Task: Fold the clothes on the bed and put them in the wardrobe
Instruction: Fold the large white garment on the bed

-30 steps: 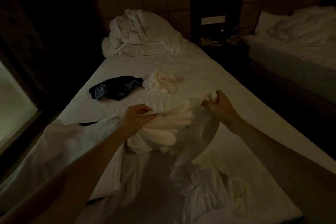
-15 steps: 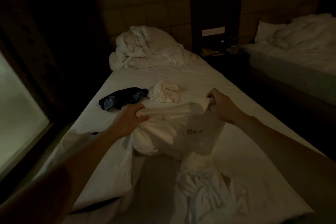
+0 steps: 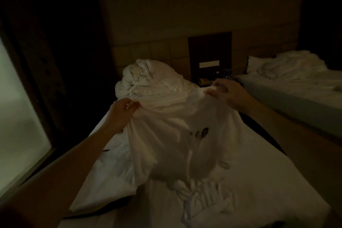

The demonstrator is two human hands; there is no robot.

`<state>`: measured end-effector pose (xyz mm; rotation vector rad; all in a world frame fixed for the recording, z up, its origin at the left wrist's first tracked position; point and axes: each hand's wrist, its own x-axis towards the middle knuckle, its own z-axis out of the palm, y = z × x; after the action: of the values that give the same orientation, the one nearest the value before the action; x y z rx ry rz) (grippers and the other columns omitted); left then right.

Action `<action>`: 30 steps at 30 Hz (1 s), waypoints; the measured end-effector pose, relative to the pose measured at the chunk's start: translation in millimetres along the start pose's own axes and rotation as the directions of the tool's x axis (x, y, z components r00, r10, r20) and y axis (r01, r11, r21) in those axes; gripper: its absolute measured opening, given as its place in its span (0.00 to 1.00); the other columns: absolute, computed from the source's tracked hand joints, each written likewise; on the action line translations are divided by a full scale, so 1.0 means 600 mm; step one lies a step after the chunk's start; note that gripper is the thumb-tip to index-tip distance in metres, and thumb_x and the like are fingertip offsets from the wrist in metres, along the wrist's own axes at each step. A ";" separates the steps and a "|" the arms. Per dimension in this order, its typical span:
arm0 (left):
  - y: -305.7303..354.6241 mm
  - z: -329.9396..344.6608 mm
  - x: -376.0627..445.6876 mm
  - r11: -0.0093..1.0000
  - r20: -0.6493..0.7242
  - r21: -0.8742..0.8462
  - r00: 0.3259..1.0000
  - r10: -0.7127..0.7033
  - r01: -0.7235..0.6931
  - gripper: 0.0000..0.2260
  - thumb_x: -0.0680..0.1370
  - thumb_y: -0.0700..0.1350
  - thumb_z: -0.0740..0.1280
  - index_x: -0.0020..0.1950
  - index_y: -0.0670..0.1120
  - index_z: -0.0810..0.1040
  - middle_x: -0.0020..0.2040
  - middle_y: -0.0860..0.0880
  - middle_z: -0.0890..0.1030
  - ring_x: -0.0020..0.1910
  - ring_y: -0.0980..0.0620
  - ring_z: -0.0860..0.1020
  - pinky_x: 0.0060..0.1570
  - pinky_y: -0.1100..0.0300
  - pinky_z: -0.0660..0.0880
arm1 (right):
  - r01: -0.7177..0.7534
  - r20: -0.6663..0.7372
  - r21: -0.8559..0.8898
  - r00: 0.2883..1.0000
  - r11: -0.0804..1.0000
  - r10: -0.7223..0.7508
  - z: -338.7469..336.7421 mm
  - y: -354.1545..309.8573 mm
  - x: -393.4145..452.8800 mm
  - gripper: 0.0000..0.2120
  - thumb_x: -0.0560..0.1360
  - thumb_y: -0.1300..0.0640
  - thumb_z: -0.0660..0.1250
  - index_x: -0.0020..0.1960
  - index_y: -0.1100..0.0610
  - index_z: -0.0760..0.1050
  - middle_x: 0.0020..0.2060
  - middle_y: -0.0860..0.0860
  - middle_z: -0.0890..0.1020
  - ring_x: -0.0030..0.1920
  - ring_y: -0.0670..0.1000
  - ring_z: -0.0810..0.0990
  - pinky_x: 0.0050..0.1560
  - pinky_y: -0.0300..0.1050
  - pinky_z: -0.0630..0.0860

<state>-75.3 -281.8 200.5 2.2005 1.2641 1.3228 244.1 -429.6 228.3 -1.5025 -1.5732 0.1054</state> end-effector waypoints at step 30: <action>0.214 -0.241 0.032 0.929 -0.436 0.252 0.825 0.360 -0.272 0.23 0.72 0.67 0.64 0.28 0.50 0.69 0.28 0.52 0.72 0.30 0.48 0.73 0.36 0.51 0.74 | 0.254 -0.328 0.296 0.932 0.921 -0.152 -0.192 -0.197 -0.013 0.03 0.76 0.53 0.70 0.44 0.50 0.81 0.42 0.47 0.82 0.40 0.41 0.83 0.39 0.33 0.78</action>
<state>-120.6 -367.8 368.5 2.3725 1.2416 2.0620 229.1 -524.2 363.1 -1.0276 -1.3765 0.0197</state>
